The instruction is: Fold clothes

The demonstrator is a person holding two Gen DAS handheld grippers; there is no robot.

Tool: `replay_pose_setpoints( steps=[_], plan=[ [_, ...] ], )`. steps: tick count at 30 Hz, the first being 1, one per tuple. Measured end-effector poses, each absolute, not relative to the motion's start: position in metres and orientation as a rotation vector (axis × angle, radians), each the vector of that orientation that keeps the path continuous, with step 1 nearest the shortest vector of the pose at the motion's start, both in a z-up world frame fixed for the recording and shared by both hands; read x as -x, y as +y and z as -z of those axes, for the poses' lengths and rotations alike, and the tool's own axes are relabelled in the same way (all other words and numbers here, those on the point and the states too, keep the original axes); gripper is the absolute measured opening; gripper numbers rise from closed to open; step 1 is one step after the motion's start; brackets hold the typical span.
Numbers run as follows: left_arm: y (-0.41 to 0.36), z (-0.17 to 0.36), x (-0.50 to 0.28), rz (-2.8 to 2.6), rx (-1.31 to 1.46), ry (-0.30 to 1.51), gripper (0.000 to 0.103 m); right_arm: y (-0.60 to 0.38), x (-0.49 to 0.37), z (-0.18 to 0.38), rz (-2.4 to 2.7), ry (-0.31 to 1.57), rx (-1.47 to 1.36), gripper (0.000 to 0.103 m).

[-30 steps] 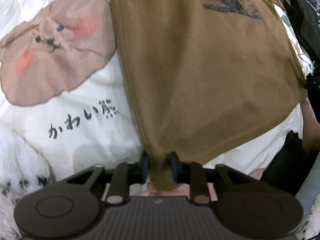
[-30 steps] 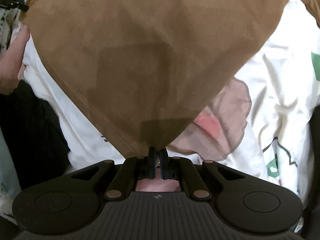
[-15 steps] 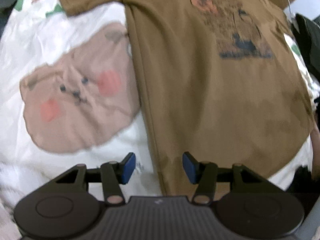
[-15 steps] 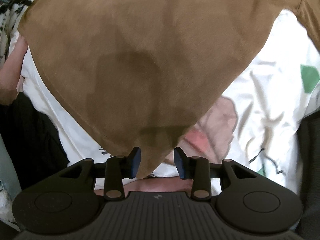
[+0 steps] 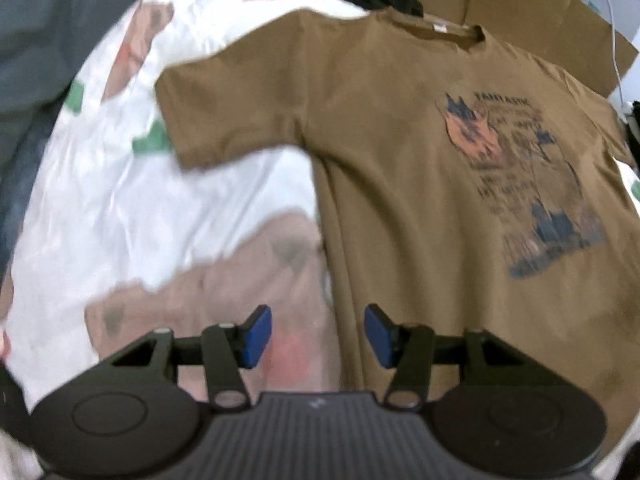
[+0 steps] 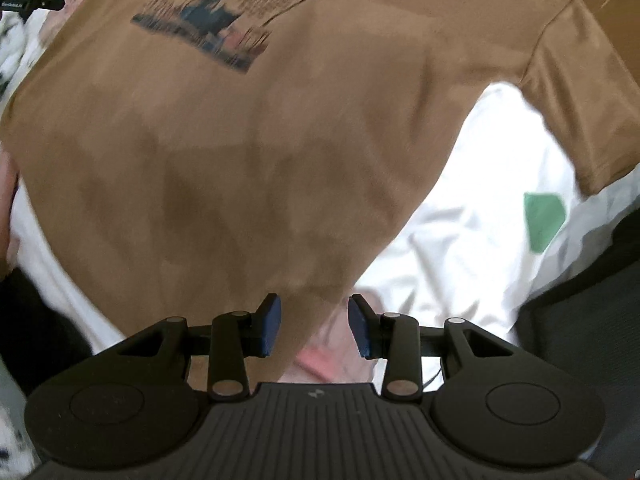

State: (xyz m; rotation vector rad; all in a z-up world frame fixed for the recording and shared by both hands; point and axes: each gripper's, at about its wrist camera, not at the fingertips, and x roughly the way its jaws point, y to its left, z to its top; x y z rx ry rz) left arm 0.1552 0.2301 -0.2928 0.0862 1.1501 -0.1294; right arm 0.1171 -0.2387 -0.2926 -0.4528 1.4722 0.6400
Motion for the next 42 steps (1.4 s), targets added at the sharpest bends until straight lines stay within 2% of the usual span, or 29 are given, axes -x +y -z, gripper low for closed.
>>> replay_pose_setpoints(
  steps=[6, 9, 15, 17, 19, 22, 30, 33, 37, 38, 42],
  plan=[
    [0.220, 0.295, -0.182, 0.155, -0.221, 1.059, 0.054, -0.230, -0.145, 0.287, -0.569, 1.405, 0.429, 0.042],
    [0.215, 0.301, -0.194, 0.179, -0.224, 1.043, 0.048, -0.225, -0.157, 0.287, -0.547, 1.384, 0.427, 0.042],
    [0.211, 0.316, -0.210, 0.193, -0.217, 1.051, 0.047, -0.220, -0.186, 0.286, -0.502, 1.343, 0.418, 0.042],
    [0.211, 0.318, -0.214, 0.195, -0.209, 1.045, 0.039, -0.220, -0.196, 0.287, -0.489, 1.330, 0.415, 0.042],
    [0.211, 0.321, -0.217, 0.205, -0.215, 1.051, 0.008, -0.223, -0.202, 0.286, -0.478, 1.322, 0.413, 0.042],
    [0.216, 0.322, -0.220, 0.204, -0.196, 1.062, 0.005, -0.225, -0.209, 0.289, -0.464, 1.318, 0.411, 0.042],
    [0.242, 0.314, -0.216, 0.157, -0.082, 1.081, 0.006, -0.230, -0.214, 0.296, -0.453, 1.318, 0.411, 0.042],
    [0.249, 0.306, -0.213, 0.141, -0.065, 1.088, 0.013, -0.232, -0.215, 0.296, -0.454, 1.307, 0.422, 0.042],
    [0.255, 0.285, -0.219, 0.143, -0.074, 1.067, 0.016, -0.242, -0.222, 0.289, -0.442, 1.279, 0.378, 0.042],
    [0.255, 0.280, -0.224, 0.135, -0.098, 1.048, 0.018, -0.244, -0.225, 0.286, -0.440, 1.266, 0.360, 0.042],
    [0.251, 0.263, -0.248, 0.110, -0.151, 0.982, 0.038, -0.247, -0.238, 0.276, -0.438, 1.209, 0.361, 0.042]
  ],
)
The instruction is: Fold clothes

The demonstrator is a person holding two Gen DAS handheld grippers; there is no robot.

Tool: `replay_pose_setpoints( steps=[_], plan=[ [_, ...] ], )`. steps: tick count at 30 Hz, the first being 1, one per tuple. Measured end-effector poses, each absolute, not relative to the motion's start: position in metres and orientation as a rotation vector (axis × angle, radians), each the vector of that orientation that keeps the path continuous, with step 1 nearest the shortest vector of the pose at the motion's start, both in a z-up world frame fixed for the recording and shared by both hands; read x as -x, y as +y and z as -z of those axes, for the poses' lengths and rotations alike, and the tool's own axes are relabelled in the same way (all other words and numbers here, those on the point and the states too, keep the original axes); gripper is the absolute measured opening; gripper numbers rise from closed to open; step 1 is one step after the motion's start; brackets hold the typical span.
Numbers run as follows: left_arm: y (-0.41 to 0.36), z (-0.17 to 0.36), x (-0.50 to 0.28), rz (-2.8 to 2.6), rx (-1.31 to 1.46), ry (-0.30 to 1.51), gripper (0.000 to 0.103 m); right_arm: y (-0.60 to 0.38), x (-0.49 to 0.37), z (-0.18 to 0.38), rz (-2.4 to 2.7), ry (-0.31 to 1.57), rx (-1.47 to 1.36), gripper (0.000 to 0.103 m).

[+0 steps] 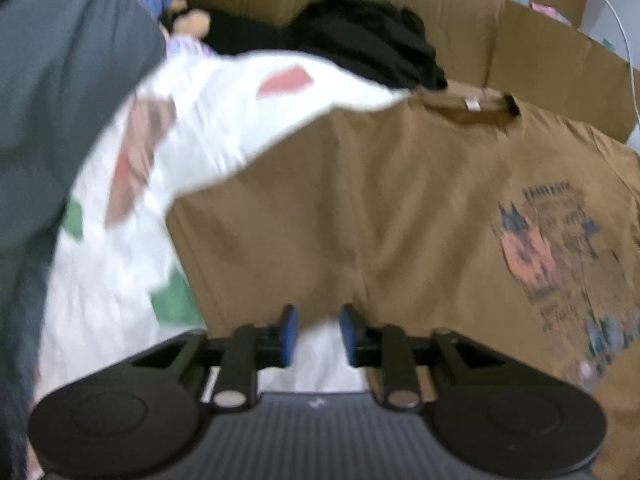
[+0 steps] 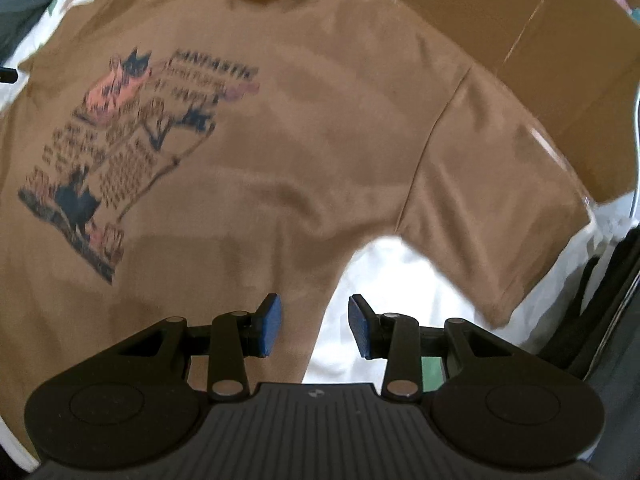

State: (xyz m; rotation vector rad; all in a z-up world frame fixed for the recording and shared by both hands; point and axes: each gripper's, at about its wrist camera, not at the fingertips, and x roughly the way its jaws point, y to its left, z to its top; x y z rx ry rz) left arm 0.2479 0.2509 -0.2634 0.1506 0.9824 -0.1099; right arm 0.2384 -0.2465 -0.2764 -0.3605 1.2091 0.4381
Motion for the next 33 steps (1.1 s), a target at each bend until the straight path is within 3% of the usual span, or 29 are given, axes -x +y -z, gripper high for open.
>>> replay_pose_setpoints(
  steps=[1, 4, 12, 14, 15, 16, 18, 22, 30, 32, 33],
  plan=[
    [0.247, 0.261, -0.257, 0.106, -0.173, 0.963, 0.048, -0.246, -0.242, 0.274, -0.435, 1.197, 0.365, 0.042],
    [0.234, 0.256, -0.276, 0.113, -0.249, 0.912, 0.061, -0.247, -0.258, 0.268, -0.427, 1.170, 0.344, 0.042],
    [0.215, 0.266, -0.326, 0.099, -0.335, 0.861, 0.060, -0.251, -0.285, 0.266, -0.405, 1.134, 0.348, 0.042],
    [0.211, 0.270, -0.336, 0.101, -0.361, 0.845, 0.056, -0.254, -0.292, 0.264, -0.397, 1.118, 0.338, 0.042],
    [0.209, 0.272, -0.342, 0.106, -0.374, 0.839, 0.049, -0.255, -0.295, 0.264, -0.396, 1.114, 0.334, 0.042],
    [0.206, 0.275, -0.349, 0.114, -0.386, 0.835, 0.035, -0.257, -0.301, 0.264, -0.394, 1.107, 0.326, 0.042],
    [0.198, 0.280, -0.364, 0.125, -0.425, 0.836, 0.022, -0.260, -0.306, 0.264, -0.389, 1.101, 0.321, 0.042],
    [0.184, 0.290, -0.385, 0.139, -0.491, 0.832, 0.028, -0.265, -0.325, 0.269, -0.377, 1.088, 0.304, 0.042],
    [0.164, 0.309, -0.415, 0.170, -0.597, 0.843, 0.031, -0.259, -0.349, 0.279, -0.396, 1.074, 0.276, 0.042],
    [0.166, 0.314, -0.423, 0.174, -0.608, 0.865, 0.022, -0.254, -0.352, 0.280, -0.411, 1.065, 0.269, 0.042],
    [0.168, 0.314, -0.426, 0.180, -0.605, 0.874, 0.012, -0.251, -0.353, 0.280, -0.419, 1.062, 0.268, 0.042]
  ],
)
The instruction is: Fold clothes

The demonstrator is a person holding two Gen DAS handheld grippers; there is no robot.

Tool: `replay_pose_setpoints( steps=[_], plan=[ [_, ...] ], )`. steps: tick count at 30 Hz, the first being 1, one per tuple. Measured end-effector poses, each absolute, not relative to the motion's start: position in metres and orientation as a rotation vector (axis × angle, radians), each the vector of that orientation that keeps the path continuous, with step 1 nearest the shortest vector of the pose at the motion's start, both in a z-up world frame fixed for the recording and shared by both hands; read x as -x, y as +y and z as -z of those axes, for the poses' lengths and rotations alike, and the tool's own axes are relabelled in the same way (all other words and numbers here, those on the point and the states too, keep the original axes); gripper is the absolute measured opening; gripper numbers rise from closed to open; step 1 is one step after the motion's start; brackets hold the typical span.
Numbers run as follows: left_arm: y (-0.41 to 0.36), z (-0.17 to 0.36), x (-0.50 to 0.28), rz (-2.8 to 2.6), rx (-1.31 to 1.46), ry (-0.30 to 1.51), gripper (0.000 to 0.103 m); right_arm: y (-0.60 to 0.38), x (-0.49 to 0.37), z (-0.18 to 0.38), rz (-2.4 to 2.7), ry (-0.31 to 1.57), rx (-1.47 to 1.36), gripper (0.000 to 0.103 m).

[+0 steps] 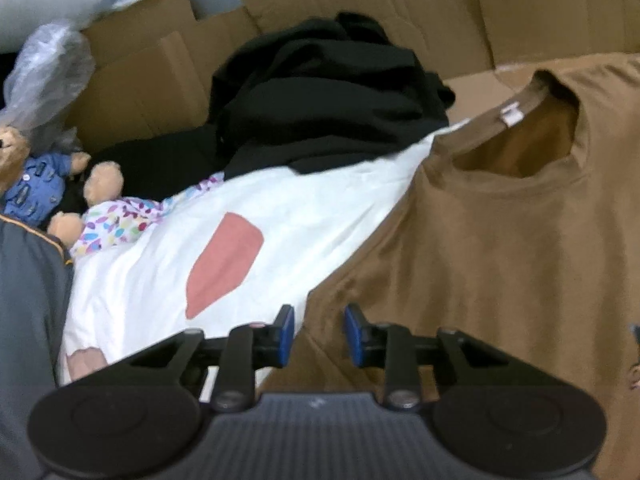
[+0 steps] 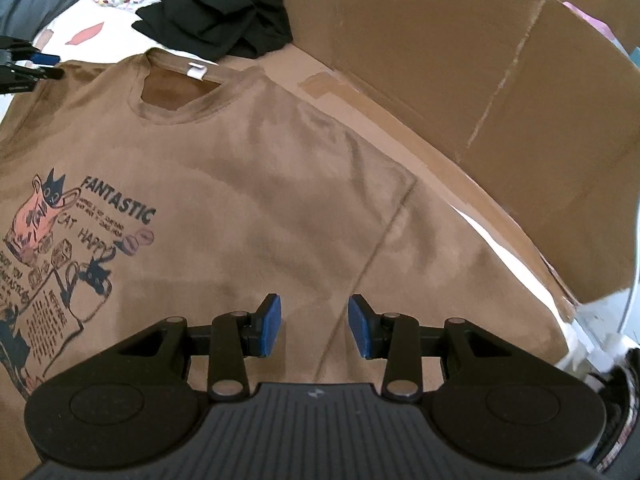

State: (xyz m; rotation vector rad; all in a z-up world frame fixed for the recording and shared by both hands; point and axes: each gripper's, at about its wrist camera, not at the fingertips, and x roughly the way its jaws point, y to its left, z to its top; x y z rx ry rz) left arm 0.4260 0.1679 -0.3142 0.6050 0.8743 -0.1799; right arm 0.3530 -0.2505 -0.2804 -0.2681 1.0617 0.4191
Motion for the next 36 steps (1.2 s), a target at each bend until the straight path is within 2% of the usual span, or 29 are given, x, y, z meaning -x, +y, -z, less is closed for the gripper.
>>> replay_pose_setpoints(
  steps=[2, 5, 11, 14, 16, 21, 23, 25, 29, 31, 32, 33, 34, 36],
  plan=[
    [0.171, 0.315, -0.431, 0.186, -0.601, 0.886, 0.007, -0.243, -0.353, 0.282, -0.441, 1.054, 0.272, 0.042],
    [0.180, 0.310, -0.440, 0.171, -0.585, 0.879, 0.006, -0.235, -0.354, 0.283, -0.466, 1.049, 0.278, 0.042],
    [0.197, 0.314, -0.462, 0.162, -0.478, 0.928, 0.006, -0.224, -0.357, 0.291, -0.483, 1.056, 0.276, 0.042],
    [0.196, 0.314, -0.464, 0.155, -0.456, 0.920, 0.011, -0.224, -0.360, 0.294, -0.477, 1.060, 0.280, 0.042],
    [0.196, 0.307, -0.460, 0.173, -0.446, 0.875, 0.027, -0.226, -0.362, 0.295, -0.467, 1.057, 0.282, 0.042],
    [0.190, 0.299, -0.454, 0.225, -0.477, 0.801, 0.036, -0.236, -0.372, 0.288, -0.430, 1.016, 0.275, 0.042],
    [0.184, 0.301, -0.456, 0.252, -0.484, 0.797, 0.044, -0.242, -0.381, 0.286, -0.402, 0.990, 0.284, 0.042],
    [0.174, 0.305, -0.457, 0.278, -0.485, 0.796, 0.058, -0.249, -0.391, 0.286, -0.373, 0.981, 0.276, 0.042],
    [0.154, 0.317, -0.460, 0.314, -0.542, 0.798, 0.060, -0.259, -0.409, 0.286, -0.321, 0.951, 0.274, 0.042],
    [0.148, 0.322, -0.467, 0.312, -0.549, 0.814, 0.055, -0.261, -0.420, 0.291, -0.308, 0.941, 0.296, 0.042],
    [0.146, 0.324, -0.471, 0.312, -0.547, 0.822, 0.048, -0.261, -0.424, 0.293, -0.300, 0.939, 0.303, 0.041],
    [0.145, 0.326, -0.477, 0.318, -0.530, 0.844, 0.023, -0.263, -0.429, 0.294, -0.291, 0.938, 0.303, 0.041],
    [0.144, 0.329, -0.484, 0.322, -0.515, 0.870, 0.009, -0.264, -0.434, 0.295, -0.281, 0.938, 0.300, 0.040],
    [0.144, 0.332, -0.490, 0.317, -0.510, 0.889, 0.007, -0.267, -0.443, 0.298, -0.269, 0.944, 0.276, 0.038]
  ],
)
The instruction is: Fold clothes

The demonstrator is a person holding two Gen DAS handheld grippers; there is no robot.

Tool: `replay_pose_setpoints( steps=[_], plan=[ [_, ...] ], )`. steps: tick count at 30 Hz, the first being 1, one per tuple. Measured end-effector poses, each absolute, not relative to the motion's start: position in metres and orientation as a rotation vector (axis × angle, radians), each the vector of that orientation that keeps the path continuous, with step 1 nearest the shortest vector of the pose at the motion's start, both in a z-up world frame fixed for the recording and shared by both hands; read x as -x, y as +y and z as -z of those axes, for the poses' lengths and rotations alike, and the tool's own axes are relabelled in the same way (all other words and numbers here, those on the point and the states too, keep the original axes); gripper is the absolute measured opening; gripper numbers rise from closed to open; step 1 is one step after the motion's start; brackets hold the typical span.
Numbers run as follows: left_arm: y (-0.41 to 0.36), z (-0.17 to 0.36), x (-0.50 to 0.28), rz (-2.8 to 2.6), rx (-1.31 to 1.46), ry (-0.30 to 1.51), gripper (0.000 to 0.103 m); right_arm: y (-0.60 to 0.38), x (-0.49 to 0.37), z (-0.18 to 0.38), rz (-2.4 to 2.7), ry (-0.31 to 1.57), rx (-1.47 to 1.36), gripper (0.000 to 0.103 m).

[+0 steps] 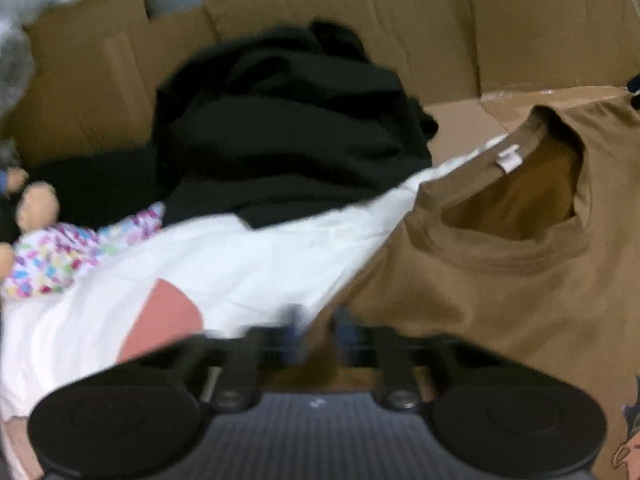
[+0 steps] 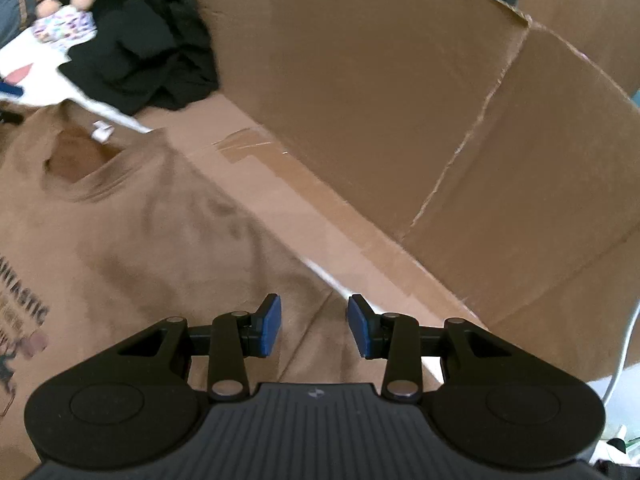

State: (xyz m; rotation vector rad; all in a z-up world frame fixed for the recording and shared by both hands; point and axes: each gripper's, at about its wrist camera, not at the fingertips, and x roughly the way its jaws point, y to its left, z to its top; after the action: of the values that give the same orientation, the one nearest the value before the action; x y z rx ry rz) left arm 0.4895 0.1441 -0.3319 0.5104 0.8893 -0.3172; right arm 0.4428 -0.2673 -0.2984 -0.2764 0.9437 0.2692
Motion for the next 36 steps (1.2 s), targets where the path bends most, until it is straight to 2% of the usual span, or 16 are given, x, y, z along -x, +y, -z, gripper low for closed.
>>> replay_pose_setpoints(
  steps=[4, 9, 11, 13, 14, 16, 19, 24, 31, 36],
  plan=[
    [0.145, 0.335, -0.500, 0.292, -0.464, 0.889, 0.005, -0.267, -0.451, 0.310, -0.294, 0.975, 0.316, 0.009],
    [0.148, 0.340, -0.507, 0.260, -0.409, 0.910, 0.008, -0.275, -0.460, 0.310, -0.252, 0.959, 0.282, 0.006],
    [0.148, 0.336, -0.507, 0.270, -0.393, 0.909, 0.012, -0.274, -0.467, 0.312, -0.235, 0.981, 0.276, 0.007],
    [0.150, 0.329, -0.502, 0.284, -0.398, 0.893, 0.034, -0.274, -0.472, 0.312, -0.210, 1.003, 0.250, 0.014],
    [0.151, 0.325, -0.498, 0.287, -0.407, 0.880, 0.038, -0.275, -0.475, 0.312, -0.194, 1.013, 0.232, 0.017],
    [0.156, 0.316, -0.487, 0.267, -0.428, 0.839, 0.046, -0.275, -0.472, 0.306, -0.189, 1.006, 0.223, 0.034],
    [0.168, 0.302, -0.469, 0.252, -0.401, 0.791, 0.046, -0.279, -0.462, 0.294, -0.197, 0.967, 0.217, 0.038],
    [0.196, 0.284, -0.428, 0.247, -0.325, 0.744, 0.041, -0.280, -0.444, 0.286, -0.259, 0.938, 0.232, 0.039],
    [0.238, 0.325, -0.402, 0.129, -0.355, 0.957, 0.041, -0.308, -0.418, 0.316, -0.229, 1.016, 0.334, 0.039],
    [0.273, 0.319, -0.398, -0.006, -0.349, 0.981, 0.041, -0.337, -0.415, 0.328, -0.183, 1.057, 0.297, 0.040]
  ],
)
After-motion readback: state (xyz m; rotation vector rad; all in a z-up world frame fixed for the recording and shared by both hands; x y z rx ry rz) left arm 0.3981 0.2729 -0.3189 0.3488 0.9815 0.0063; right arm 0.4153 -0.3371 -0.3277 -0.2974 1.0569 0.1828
